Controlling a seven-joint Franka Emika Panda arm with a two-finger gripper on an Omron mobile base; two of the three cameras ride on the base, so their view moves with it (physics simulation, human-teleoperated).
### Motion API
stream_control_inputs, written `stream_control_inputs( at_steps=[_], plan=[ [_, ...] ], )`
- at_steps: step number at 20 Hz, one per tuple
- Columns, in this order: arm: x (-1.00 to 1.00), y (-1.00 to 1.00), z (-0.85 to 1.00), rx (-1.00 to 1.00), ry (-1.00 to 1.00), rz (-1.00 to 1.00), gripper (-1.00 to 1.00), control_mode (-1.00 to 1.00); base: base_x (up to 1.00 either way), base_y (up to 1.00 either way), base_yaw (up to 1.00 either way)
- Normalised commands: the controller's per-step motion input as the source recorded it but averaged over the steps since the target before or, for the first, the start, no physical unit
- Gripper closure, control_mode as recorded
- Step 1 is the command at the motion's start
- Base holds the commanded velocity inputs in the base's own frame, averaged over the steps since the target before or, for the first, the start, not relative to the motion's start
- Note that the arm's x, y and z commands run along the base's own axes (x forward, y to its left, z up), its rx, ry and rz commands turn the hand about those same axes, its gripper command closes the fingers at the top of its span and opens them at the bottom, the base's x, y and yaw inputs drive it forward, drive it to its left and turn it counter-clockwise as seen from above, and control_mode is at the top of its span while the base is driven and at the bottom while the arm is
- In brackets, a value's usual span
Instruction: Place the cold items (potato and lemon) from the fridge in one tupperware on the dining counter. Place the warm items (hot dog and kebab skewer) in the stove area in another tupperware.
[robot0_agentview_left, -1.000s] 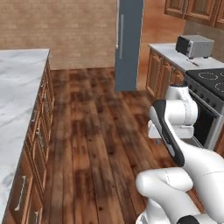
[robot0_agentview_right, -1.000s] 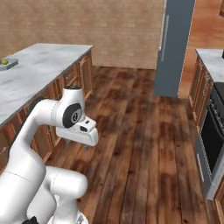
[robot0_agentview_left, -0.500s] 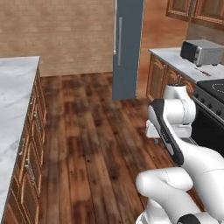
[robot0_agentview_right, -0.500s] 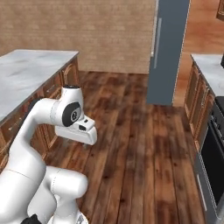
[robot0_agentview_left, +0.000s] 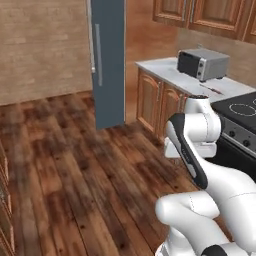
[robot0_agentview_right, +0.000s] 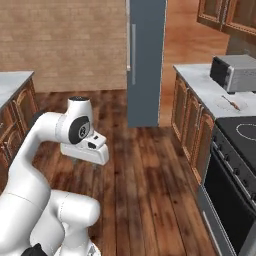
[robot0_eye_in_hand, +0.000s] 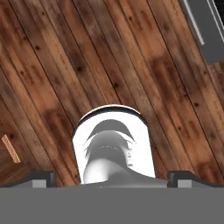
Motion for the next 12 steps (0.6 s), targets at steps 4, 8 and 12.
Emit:
stream_control_inputs(
  at_steps=[4, 8, 12],
  plan=[
    [0.00, 0.00, 0.00, 0.00, 0.00, 0.00, -1.00, 1.00, 1.00, 0.44, -0.55],
    [0.00, 0.00, 0.00, 0.00, 0.00, 0.00, -1.00, 1.00, 1.00, 0.58, -0.59],
    [0.00, 0.00, 0.00, 0.00, 0.00, 0.00, -1.00, 1.00, 1.00, 0.60, -0.62]
  ],
)
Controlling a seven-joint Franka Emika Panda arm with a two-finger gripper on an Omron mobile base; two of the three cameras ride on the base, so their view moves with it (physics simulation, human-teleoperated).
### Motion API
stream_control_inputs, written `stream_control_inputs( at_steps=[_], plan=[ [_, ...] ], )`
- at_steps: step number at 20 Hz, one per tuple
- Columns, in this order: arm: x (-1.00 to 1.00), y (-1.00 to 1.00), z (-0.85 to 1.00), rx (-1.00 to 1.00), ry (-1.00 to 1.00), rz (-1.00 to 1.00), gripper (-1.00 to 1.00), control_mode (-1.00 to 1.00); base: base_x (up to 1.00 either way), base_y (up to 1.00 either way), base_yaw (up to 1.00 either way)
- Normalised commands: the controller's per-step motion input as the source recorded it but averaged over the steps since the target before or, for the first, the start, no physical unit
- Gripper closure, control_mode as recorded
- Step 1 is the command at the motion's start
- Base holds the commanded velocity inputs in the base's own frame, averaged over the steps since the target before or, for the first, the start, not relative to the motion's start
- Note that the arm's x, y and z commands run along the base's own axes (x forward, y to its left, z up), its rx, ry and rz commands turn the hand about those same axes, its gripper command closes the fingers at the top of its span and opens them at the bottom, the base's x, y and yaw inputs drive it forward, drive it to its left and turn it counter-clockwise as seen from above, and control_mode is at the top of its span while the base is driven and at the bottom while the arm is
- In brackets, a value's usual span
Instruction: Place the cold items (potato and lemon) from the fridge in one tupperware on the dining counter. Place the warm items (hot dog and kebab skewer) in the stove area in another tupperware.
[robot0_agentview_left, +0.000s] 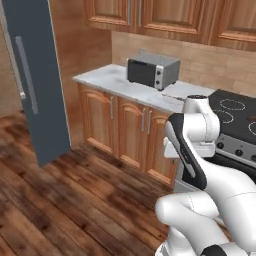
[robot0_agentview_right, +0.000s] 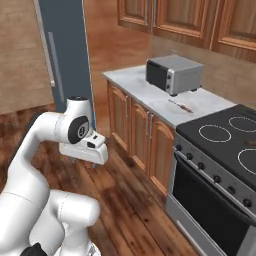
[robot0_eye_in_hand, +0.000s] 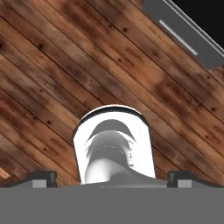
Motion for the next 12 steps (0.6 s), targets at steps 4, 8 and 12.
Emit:
stream_control_inputs(
  at_steps=[4, 8, 12],
  plan=[
    [0.00, 0.00, 0.00, 0.00, 0.00, 0.00, -1.00, 1.00, 1.00, 0.68, -0.60],
    [0.00, 0.00, 0.00, 0.00, 0.00, 0.00, -1.00, 1.00, 1.00, 0.67, -0.61],
    [0.00, 0.00, 0.00, 0.00, 0.00, 0.00, -1.00, 1.00, 1.00, 0.77, -0.61]
  ],
)
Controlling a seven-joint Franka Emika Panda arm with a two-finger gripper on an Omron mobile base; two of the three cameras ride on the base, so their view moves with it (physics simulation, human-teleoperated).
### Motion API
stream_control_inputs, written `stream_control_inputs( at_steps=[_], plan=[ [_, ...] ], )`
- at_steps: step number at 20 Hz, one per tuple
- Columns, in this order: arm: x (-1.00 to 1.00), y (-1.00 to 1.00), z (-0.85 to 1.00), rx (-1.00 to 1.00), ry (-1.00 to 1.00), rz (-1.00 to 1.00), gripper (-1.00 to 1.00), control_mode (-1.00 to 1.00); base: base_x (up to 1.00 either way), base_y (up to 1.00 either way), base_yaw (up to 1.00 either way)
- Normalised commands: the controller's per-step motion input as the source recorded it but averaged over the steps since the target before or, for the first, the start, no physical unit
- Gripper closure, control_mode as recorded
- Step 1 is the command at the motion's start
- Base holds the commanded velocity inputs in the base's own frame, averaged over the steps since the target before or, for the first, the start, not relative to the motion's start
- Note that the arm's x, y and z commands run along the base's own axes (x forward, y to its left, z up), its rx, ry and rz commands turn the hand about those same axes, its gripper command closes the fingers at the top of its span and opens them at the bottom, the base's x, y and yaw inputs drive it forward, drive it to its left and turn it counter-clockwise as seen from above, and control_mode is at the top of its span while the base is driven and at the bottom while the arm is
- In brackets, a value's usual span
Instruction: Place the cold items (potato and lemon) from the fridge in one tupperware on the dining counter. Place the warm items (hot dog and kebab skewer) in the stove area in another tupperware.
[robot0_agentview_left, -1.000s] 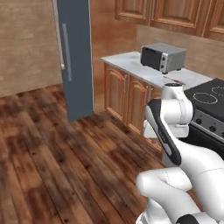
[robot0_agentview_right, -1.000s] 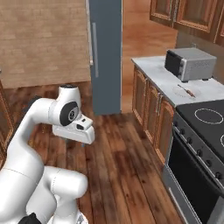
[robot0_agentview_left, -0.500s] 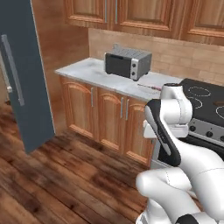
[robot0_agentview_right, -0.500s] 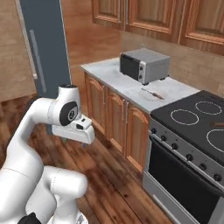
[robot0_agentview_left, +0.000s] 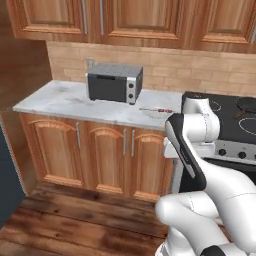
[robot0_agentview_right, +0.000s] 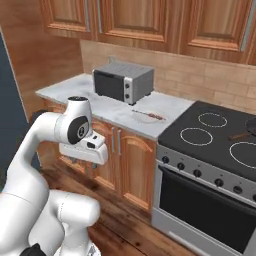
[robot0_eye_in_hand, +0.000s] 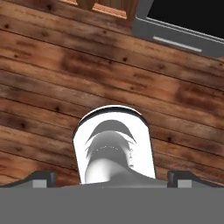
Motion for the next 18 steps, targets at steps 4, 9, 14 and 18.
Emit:
stream_control_inputs(
  at_steps=[4, 9, 14, 18],
  plan=[
    [0.00, 0.00, 0.00, 0.00, 0.00, 0.00, -1.00, 1.00, 1.00, 0.68, -0.61],
    [0.00, 0.00, 0.00, 0.00, 0.00, 0.00, -1.00, 1.00, 0.87, 0.49, -0.51],
    [0.00, 0.00, 0.00, 0.00, 0.00, 0.00, -1.00, 1.00, 0.32, 0.33, -0.52],
    [0.00, 0.00, 0.00, 0.00, 0.00, 0.00, -1.00, 1.00, 0.49, 0.47, -0.33]
  ],
)
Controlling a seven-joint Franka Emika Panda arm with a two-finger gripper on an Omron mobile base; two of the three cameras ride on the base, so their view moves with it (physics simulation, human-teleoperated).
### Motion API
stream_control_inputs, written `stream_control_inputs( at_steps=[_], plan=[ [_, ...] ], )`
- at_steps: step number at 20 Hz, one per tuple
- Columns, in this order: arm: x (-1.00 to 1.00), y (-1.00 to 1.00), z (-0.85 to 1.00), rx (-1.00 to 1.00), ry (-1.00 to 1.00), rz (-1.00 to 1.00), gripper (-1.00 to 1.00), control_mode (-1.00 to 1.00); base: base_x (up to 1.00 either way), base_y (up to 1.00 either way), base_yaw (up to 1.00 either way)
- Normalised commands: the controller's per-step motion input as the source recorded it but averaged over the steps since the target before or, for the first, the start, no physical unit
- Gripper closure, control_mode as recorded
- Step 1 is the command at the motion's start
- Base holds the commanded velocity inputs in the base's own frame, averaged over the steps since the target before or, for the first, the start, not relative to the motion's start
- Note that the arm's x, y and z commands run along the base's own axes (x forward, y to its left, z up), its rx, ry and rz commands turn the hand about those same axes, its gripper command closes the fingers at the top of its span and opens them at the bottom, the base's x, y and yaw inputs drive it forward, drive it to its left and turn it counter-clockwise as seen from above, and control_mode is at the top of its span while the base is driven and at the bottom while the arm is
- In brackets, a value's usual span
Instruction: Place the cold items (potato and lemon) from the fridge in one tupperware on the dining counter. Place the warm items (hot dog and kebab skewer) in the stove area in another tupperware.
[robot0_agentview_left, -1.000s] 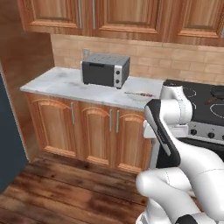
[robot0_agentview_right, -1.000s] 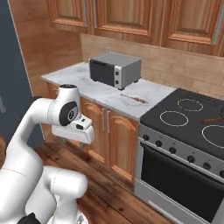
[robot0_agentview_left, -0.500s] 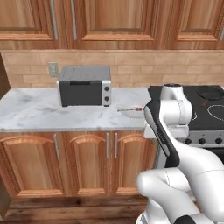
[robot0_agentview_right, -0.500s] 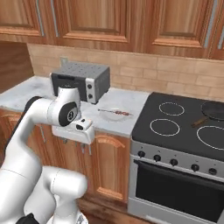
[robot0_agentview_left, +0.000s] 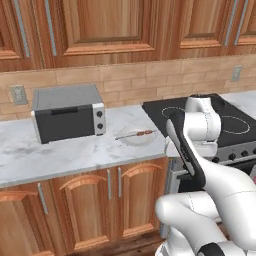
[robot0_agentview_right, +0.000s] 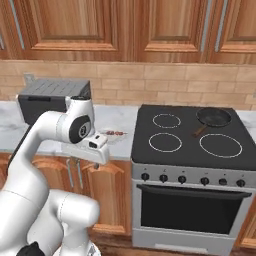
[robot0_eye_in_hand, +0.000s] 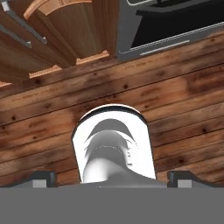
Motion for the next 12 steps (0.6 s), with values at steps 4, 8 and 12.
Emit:
stream_control_inputs(
  at_steps=[4, 8, 12],
  plan=[
    [0.00, 0.00, 0.00, 0.00, 0.00, 0.00, -1.00, 1.00, 0.54, 0.41, -0.16],
    [0.00, 0.00, 0.00, 0.00, 0.00, 0.00, -1.00, 1.00, 0.61, 0.21, -0.07],
    [0.00, 0.00, 0.00, 0.00, 0.00, 0.00, -1.00, 1.00, 0.54, 0.27, -0.08]
  ],
)
